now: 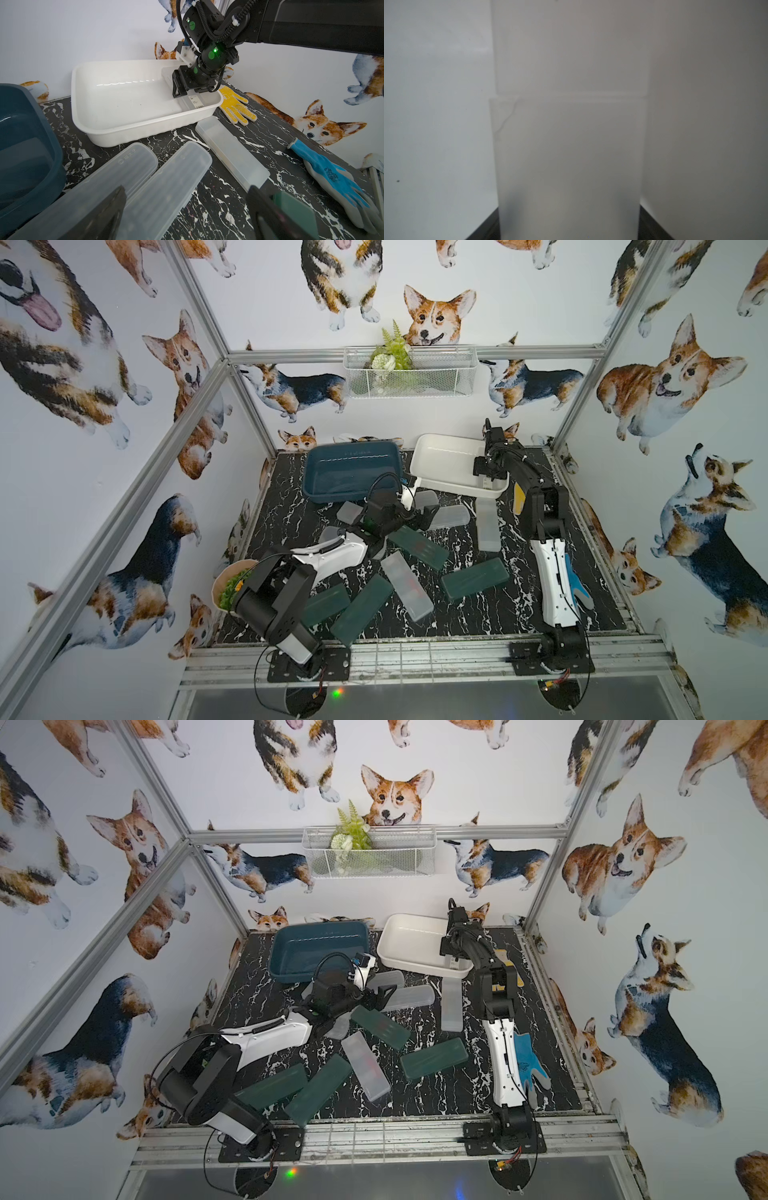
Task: Place the pencil cases by color into the storage box
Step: Place the pencil case at the storage box, then pick up the pencil case from the center of the board.
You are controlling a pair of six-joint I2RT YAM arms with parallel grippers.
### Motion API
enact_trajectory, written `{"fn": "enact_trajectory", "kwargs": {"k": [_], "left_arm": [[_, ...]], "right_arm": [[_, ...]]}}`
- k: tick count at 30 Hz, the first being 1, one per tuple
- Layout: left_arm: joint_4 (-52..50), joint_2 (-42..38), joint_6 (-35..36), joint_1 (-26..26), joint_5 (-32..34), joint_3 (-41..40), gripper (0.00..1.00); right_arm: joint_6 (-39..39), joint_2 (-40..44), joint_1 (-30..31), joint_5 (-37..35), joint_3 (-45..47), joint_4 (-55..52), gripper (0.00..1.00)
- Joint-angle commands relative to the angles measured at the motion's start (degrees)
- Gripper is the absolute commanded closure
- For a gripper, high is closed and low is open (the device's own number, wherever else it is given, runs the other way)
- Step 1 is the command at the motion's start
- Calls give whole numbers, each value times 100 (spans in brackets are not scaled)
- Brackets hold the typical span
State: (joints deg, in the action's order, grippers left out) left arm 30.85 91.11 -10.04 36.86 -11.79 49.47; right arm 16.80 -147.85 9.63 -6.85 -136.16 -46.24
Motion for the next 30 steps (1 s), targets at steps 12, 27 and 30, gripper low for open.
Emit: {"fn": "enact_trajectory", "kwargs": {"k": [12,27,30], "left_arm": [[-1106,-486,41,25,813,373,5],[-2026,-1242,-614,307,1852,-355,5],[-2150,-1493,-754,437,2075,-660,5]], "right_arm": [[-244,1666,3,577,703,1146,8],[-237,5119,681,-171,5123,2105,9],[69,5752,681,-92,5985,2381,9]]}}
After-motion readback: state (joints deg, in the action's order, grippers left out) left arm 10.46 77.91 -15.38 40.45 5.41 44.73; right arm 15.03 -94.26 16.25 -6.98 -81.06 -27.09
